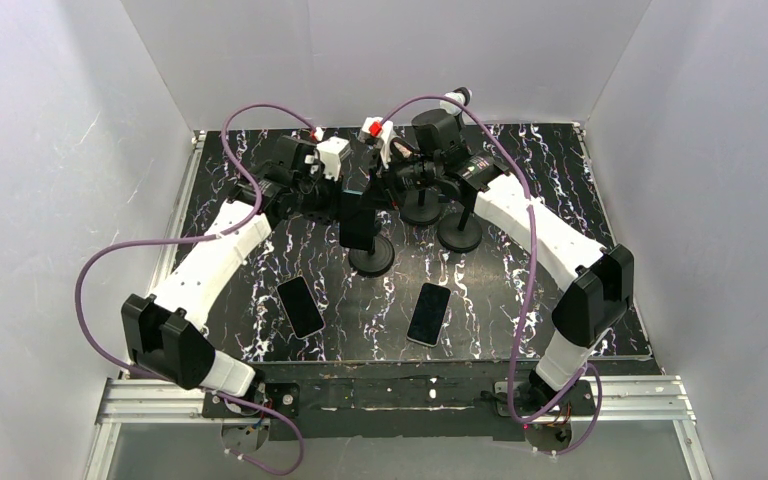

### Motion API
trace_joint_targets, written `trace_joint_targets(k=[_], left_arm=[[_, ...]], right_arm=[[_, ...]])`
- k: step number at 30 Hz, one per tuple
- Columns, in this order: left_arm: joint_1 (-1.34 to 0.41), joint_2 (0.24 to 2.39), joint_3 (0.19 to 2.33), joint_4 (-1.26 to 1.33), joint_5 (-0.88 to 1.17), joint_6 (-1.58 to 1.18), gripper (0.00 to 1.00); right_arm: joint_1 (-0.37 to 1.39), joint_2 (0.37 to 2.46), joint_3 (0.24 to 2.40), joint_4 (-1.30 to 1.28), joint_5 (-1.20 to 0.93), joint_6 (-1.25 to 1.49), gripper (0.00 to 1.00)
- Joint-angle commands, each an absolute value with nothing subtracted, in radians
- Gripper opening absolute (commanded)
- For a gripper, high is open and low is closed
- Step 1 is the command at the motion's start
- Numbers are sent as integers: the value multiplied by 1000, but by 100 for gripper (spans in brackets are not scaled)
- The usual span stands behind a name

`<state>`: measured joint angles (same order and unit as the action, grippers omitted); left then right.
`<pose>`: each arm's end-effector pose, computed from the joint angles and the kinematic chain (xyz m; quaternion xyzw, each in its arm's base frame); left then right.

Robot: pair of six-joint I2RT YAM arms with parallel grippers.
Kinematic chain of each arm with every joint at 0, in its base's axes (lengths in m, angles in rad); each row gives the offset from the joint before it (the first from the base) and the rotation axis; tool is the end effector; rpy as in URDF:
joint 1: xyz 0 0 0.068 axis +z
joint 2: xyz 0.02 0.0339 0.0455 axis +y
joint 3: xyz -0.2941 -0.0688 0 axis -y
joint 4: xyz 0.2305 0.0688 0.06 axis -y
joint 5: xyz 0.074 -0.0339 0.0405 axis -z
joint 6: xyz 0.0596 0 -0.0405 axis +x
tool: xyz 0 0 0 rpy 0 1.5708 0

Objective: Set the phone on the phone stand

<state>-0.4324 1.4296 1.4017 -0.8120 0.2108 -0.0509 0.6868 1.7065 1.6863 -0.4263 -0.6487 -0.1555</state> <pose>0.2663 -0.1366 0.3597 0.2130 0.9048 -0.1804 0.3215 0.2873 0.2821 0.4078 -0.4829 0.6625 0.3928 0.4167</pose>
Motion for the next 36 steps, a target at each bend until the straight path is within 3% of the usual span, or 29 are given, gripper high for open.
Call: trace_joint_targets(k=[1, 17, 36], left_arm=[[-413, 1429, 1442, -922, 17, -50, 0], [-423, 1460, 1507, -980, -164, -61, 0], [-477, 1496, 1531, -985, -172, -65, 0]], right_arm=[[641, 1645, 1706, -444, -392, -147, 1], [644, 1664, 1763, -547, -203, -126, 1], [673, 1746, 1861, -593, -155, -104, 1]])
